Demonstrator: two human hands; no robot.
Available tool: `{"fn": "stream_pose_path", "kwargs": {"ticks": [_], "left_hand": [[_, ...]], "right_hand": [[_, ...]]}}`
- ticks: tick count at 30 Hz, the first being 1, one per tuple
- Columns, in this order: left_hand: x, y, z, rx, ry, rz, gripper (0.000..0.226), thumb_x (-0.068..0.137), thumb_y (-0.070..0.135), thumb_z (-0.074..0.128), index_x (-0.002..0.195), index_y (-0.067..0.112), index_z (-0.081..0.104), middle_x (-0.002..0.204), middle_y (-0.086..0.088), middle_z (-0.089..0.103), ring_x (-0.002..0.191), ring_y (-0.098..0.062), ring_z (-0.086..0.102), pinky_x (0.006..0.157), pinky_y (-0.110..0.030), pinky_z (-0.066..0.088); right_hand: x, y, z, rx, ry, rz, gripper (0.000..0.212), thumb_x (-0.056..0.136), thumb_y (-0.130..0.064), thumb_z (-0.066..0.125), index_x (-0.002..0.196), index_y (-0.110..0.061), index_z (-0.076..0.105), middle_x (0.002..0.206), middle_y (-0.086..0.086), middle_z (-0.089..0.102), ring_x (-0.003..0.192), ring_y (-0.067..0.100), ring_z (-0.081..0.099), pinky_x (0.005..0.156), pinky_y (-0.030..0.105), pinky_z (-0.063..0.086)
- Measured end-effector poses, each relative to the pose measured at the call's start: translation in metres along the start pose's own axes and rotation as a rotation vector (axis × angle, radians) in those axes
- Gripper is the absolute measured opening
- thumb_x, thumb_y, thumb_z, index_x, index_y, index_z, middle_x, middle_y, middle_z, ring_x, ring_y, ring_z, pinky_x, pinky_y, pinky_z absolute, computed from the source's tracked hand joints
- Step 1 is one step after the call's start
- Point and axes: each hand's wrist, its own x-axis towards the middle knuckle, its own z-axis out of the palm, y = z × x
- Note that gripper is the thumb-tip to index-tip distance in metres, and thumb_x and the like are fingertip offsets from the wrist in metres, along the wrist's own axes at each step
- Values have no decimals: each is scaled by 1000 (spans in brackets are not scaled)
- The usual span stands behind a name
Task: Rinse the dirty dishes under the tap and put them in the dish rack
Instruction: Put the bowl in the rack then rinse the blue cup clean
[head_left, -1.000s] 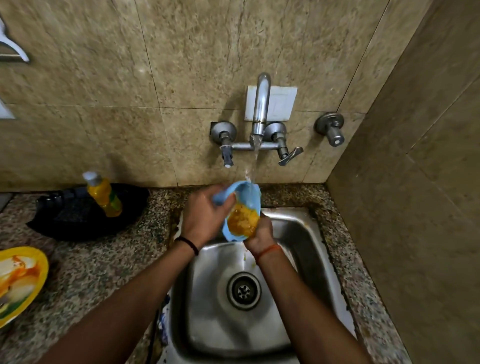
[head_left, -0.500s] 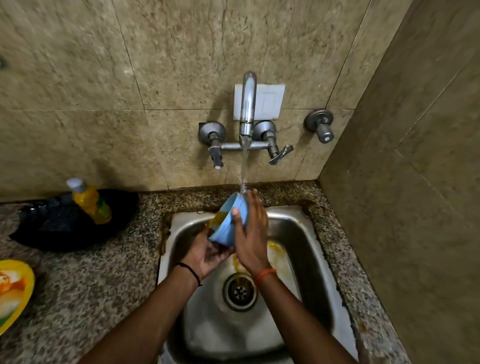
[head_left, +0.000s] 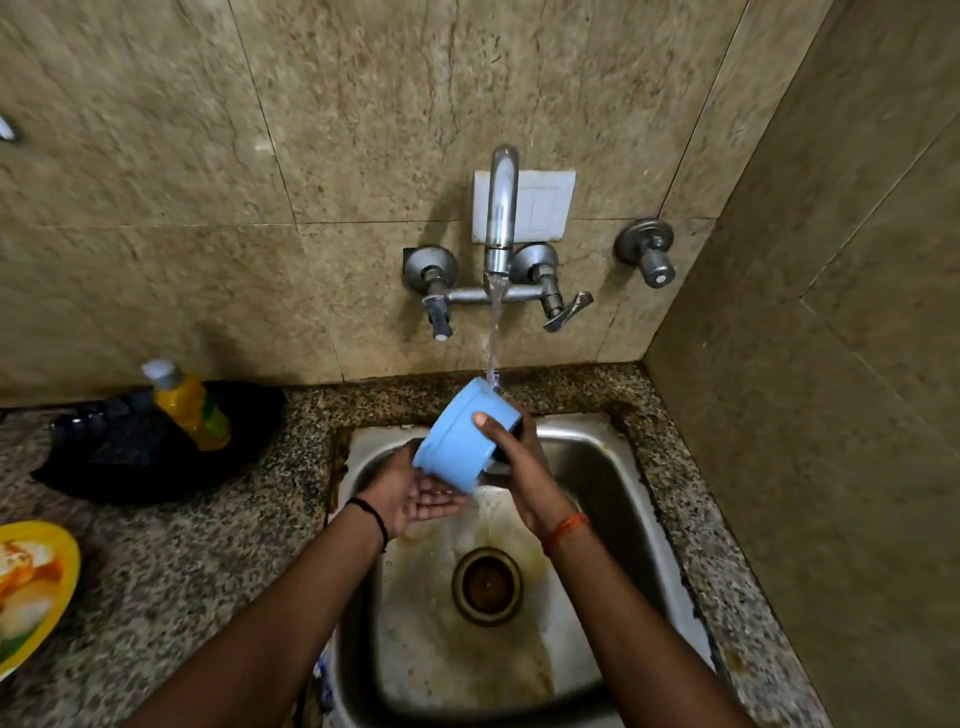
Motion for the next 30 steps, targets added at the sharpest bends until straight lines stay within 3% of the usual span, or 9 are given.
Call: {"fn": "stream_pose_path", "kwargs": {"ticks": [2,5,7,11,16,19,22,26,30], "left_hand": [[-1,8,9,111,155,149,45,96,52,39,109,17,63,88,-8,70,74,-24,67,70,-33,55],[0,16,18,124,116,278,41,94,52,45,109,19,65,93,-3,70,79,-17,65,67,-29,50],[2,15,21,100,113,297,34,96,42,48,112,17,65,87,-2,70,75,-15,64,65,-28,50],[8,15,26,-178,99,222,31,100,31,38,117,14,58,78,-4,68,70,-18,61,58,-30,50],[5,16,32,-420,-5,146,43,103,29,29,126,5,55,74,-8,74,75,-23,69,66,-36,54],[0,16,35,-436,0,171,45,104,26,29,140,5,45,114,-15,67,105,-29,63,88,-41,49],[-5,18,42,-386,28,189,46,104,25,29,144,3,37,148,-20,40,133,-37,42,107,-46,34],[-4,26,50,-482,47,242,36,102,24,32,120,5,56,122,-23,61,91,-32,59,80,-41,48],[3,39,43,-540,46,283,42,100,25,34,130,3,53,133,-18,55,109,-35,55,104,-48,39]], "right_hand": [[10,-2,-2,-149,163,-69,81,65,-37,86,133,-28,44,135,4,54,116,20,56,98,46,51],[16,-2,-5,-610,290,-175,107,48,-54,85,140,-30,34,138,1,40,126,21,45,105,45,44],[12,-3,-4,-788,283,-230,110,49,-62,79,142,-31,28,139,1,36,129,27,39,104,50,42],[2,-9,6,-1248,189,-464,100,68,-67,65,148,-32,17,149,6,27,133,33,28,102,53,40],[3,-7,13,-1491,-8,-740,65,93,-61,37,151,-35,24,163,5,3,148,36,3,112,67,9],[8,-9,14,-1449,-69,-804,55,94,-57,31,144,-37,37,163,-2,9,150,28,0,113,67,4],[18,-25,15,-1350,-3,-740,57,93,-57,23,142,-35,41,159,-4,24,147,22,17,116,53,11],[32,-44,5,-1049,135,-528,48,93,-62,40,122,-26,57,127,1,60,120,23,53,98,34,42],[23,-56,-6,-454,127,-184,41,92,-59,48,94,-23,68,88,-5,69,83,15,65,61,19,50]]}}
